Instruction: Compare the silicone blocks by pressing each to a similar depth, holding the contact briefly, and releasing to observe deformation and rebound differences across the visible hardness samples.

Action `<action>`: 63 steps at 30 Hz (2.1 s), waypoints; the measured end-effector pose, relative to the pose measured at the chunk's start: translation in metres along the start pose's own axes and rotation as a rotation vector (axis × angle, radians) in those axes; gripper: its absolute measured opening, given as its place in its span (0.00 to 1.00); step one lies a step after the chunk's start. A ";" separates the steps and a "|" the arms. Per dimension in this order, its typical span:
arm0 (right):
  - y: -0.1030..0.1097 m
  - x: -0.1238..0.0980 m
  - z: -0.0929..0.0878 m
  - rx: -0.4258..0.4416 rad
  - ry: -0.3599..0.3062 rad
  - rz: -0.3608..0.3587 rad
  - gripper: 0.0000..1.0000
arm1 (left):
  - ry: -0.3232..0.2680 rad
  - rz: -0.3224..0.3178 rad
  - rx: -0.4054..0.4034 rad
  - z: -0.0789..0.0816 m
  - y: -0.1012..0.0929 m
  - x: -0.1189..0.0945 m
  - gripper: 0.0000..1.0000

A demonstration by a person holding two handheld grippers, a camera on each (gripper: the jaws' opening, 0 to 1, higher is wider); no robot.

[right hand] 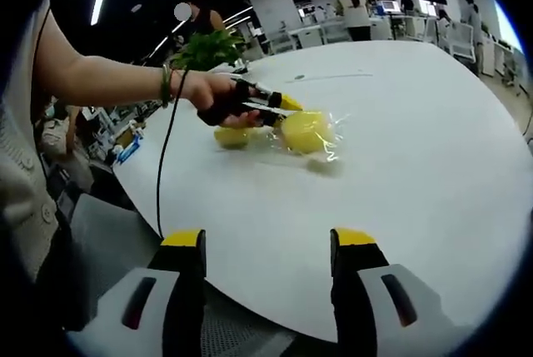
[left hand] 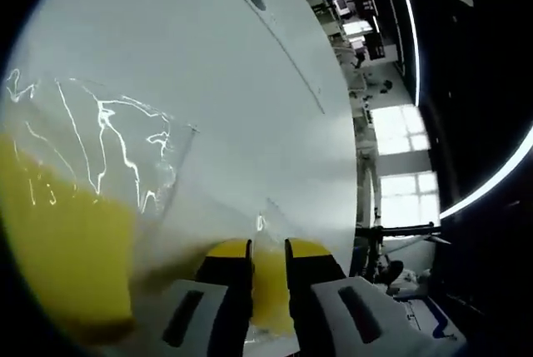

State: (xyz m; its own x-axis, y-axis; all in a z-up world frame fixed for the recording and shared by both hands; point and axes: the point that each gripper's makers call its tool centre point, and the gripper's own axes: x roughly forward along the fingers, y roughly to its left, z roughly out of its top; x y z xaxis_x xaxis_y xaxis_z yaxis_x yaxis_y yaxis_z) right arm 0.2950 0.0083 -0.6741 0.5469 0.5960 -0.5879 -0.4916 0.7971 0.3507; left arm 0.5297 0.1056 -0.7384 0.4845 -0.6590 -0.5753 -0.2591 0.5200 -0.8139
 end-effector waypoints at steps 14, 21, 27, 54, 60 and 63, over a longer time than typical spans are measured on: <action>-0.004 -0.004 -0.002 0.005 -0.002 -0.011 0.57 | -0.017 -0.016 0.118 0.006 -0.015 0.002 0.00; 0.000 -0.007 0.000 -0.014 -0.004 -0.007 0.56 | -0.026 -0.078 0.193 0.001 -0.039 -0.011 0.00; 0.006 -0.011 0.005 -0.044 -0.009 0.004 0.56 | -0.053 -0.103 0.382 -0.005 -0.060 -0.029 0.00; 0.039 -0.040 0.018 -0.166 -0.057 0.008 0.57 | -0.066 -0.185 0.798 -0.060 -0.111 -0.122 0.00; 0.046 -0.045 0.024 -0.191 -0.070 0.007 0.59 | -0.123 -0.205 0.784 -0.055 -0.114 -0.153 0.00; 0.049 -0.047 0.028 -0.211 -0.075 0.009 0.60 | -0.148 -0.217 0.797 -0.051 -0.118 -0.173 0.00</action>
State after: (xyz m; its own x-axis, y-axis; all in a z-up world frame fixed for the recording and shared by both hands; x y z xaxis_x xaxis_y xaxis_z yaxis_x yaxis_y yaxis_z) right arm 0.2639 0.0222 -0.6087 0.5866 0.6151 -0.5269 -0.6233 0.7582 0.1914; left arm 0.4334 0.1307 -0.5466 0.5747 -0.7394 -0.3507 0.4937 0.6550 -0.5720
